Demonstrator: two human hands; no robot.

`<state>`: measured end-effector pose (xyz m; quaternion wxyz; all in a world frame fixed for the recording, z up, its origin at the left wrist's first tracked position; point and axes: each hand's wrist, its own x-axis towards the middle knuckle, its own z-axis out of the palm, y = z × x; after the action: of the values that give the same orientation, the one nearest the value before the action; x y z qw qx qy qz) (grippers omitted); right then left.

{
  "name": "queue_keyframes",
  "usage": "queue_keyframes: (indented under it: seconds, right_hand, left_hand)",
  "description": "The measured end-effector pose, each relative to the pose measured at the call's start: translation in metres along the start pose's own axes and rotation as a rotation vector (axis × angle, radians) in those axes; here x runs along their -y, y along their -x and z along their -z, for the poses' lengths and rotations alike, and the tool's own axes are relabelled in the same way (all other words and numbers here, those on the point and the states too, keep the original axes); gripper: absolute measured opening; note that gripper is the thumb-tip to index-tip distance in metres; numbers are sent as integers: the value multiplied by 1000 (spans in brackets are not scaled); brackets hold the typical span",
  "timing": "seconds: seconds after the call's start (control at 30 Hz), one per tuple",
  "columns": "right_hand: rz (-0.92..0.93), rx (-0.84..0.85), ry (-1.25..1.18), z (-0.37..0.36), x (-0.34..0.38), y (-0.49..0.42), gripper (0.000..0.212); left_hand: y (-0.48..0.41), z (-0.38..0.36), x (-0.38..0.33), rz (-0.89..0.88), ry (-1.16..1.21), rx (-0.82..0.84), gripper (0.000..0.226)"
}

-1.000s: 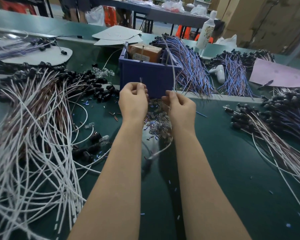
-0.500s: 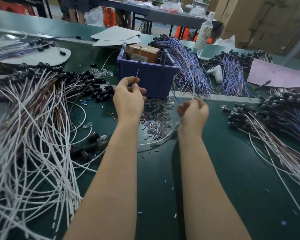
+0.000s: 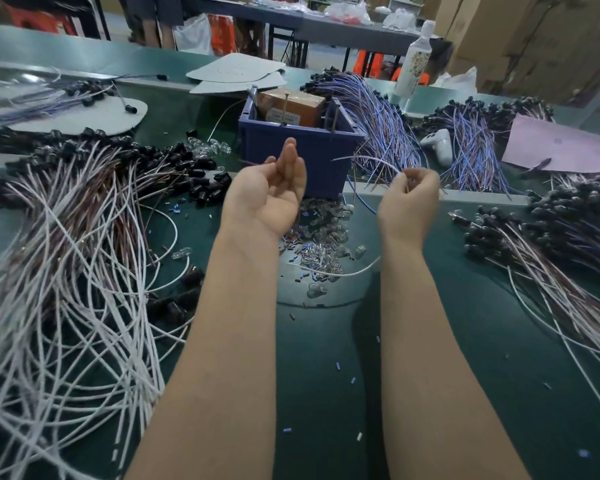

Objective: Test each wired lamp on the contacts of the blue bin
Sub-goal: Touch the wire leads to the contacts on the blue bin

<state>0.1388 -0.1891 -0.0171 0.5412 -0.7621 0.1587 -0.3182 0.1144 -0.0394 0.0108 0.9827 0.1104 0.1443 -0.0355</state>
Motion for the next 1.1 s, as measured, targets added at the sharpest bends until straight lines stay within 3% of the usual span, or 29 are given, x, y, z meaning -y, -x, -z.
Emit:
queue_keyframes:
  seconds: [0.1, 0.17, 0.23, 0.33, 0.4, 0.47, 0.63, 0.7, 0.87, 1.03, 1.1]
  right_hand:
    - [110, -30, 35, -4, 5, -2, 27]
    - [75, -54, -100, -7, 7, -2, 28]
    - [-45, -121, -304, -7, 8, -5, 26]
    - [-196, -165, -472, -5, 9, -10, 25]
    - [-203, -109, -392, -6, 8, -10, 18]
    - [-139, -14, -274, -9, 8, -8, 29]
    - [88, 79, -10, -15, 8, -12, 32]
    - [69, 104, -34, -18, 11, -12, 23]
    - [-29, 72, -138, -26, 13, -16, 16]
    - [190, -112, -66, -19, 13, -13, 32]
    - [175, -146, -139, -18, 16, -15, 33]
  left_hand:
    - [-4, 2, 16, 92, 57, -37, 31]
    - [-6, 5, 22, 115, -44, -70, 29]
    - [-8, 7, 22, 71, -278, -88, 24]
    - [-13, 7, 15, -180, -801, -102, 26]
    - [-15, 6, 10, -376, -1111, -87, 27]
    - [-17, 2, 7, -506, -1371, -54, 24]
    - [-17, -4, -6, -520, -1750, -25, 13]
    - [-15, -4, -11, -460, -1719, -22, 9]
    - [-9, -7, -8, -243, -1312, 0, 6]
    - [-4, -5, 3, -6, -894, 95, 18]
    - [-6, -3, 3, 48, -779, 133, 23]
